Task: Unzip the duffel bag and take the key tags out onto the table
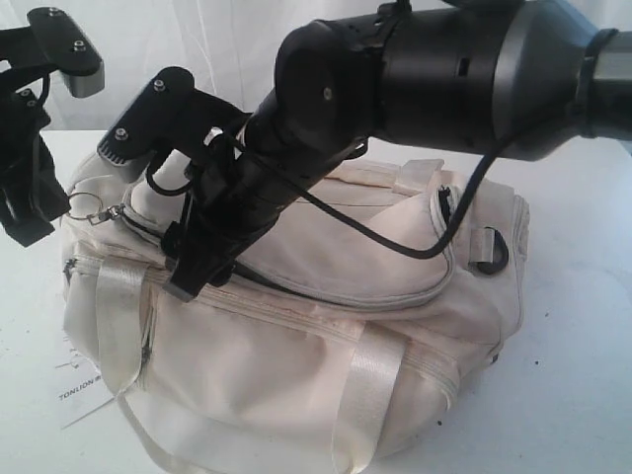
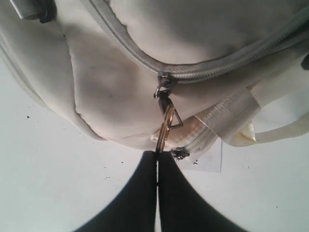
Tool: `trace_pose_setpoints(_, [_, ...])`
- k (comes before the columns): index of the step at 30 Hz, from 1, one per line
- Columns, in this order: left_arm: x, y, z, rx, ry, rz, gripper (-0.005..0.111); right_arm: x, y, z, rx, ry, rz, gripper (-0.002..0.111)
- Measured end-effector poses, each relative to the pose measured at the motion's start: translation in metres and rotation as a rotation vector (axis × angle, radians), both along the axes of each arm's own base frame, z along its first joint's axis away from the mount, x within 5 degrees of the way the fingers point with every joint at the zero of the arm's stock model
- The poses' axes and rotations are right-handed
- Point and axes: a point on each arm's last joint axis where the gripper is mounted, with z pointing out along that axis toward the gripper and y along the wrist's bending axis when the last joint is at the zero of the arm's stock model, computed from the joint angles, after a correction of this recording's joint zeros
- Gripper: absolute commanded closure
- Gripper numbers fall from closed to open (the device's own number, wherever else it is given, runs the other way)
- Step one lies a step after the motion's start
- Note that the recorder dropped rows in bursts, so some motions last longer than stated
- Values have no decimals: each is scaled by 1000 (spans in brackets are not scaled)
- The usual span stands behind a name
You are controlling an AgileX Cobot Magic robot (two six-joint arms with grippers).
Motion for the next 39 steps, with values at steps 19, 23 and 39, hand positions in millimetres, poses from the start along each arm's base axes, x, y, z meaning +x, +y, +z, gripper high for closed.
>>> trace_pose_setpoints(19, [7,-3,-7,-36,-81,-1,107,-13,9,-27,-113,137,2,108])
trace_pose_setpoints(23, [12,-5,-9,-63,-144,-3,107,-15,7,-28,-142,159,5,108])
trace_pose_setpoints(39, [58,-15,-17,-170,-399,21,107,-15,6,-27,-155,169,8,108])
